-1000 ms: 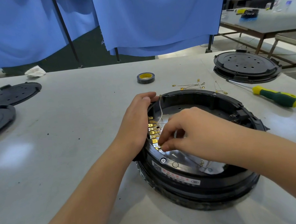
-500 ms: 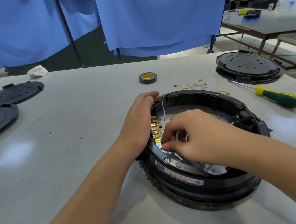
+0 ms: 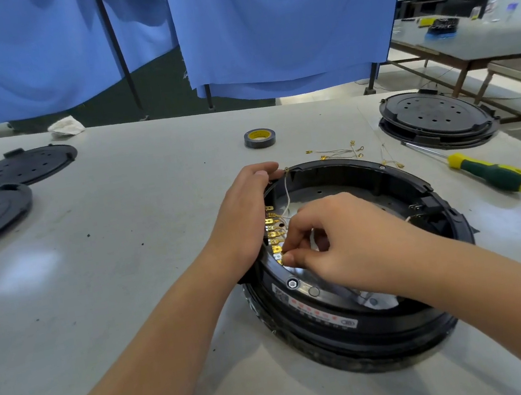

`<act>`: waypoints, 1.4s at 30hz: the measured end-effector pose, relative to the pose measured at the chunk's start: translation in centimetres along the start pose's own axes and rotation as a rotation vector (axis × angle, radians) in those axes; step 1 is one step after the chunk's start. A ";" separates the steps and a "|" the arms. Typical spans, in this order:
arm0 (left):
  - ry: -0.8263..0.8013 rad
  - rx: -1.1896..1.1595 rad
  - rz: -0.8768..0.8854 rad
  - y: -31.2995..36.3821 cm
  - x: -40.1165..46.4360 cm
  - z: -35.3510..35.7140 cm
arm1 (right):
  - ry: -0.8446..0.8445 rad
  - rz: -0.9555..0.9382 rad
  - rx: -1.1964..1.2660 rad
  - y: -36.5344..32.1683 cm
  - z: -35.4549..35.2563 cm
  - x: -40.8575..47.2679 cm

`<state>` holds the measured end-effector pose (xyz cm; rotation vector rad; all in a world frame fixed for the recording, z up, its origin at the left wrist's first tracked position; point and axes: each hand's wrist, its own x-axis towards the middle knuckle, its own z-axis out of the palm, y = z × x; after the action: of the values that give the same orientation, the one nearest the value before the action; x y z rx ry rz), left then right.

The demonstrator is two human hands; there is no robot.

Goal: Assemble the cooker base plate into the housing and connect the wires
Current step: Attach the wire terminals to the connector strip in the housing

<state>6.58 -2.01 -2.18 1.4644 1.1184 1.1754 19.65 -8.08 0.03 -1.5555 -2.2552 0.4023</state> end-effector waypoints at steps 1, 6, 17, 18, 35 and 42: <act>0.001 0.003 0.000 0.0 0.0 0.0 | 0.002 -0.004 -0.009 -0.1 0.0 0.0; 0.006 0.001 0.006 -0.1 0.1 0.0 | 0.013 -0.016 -0.026 -0.2 0.1 0.0; 0.021 -0.029 0.001 0.1 0.0 0.2 | 0.052 -0.038 -0.125 -0.7 0.3 -0.3; 0.022 -0.032 0.001 0.1 0.0 0.3 | 0.055 -0.041 -0.136 -0.7 0.4 -0.3; 0.035 -0.012 0.000 0.2 -0.1 0.3 | 0.046 -0.057 -0.150 -1.0 0.5 -0.1; 0.030 0.019 0.017 0.1 0.1 0.3 | 0.030 -0.098 -0.210 -1.2 0.3 -0.1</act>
<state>6.85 -1.99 -2.13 1.4772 1.1423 1.2050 18.56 -8.63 0.22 -1.5294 -2.4029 0.1177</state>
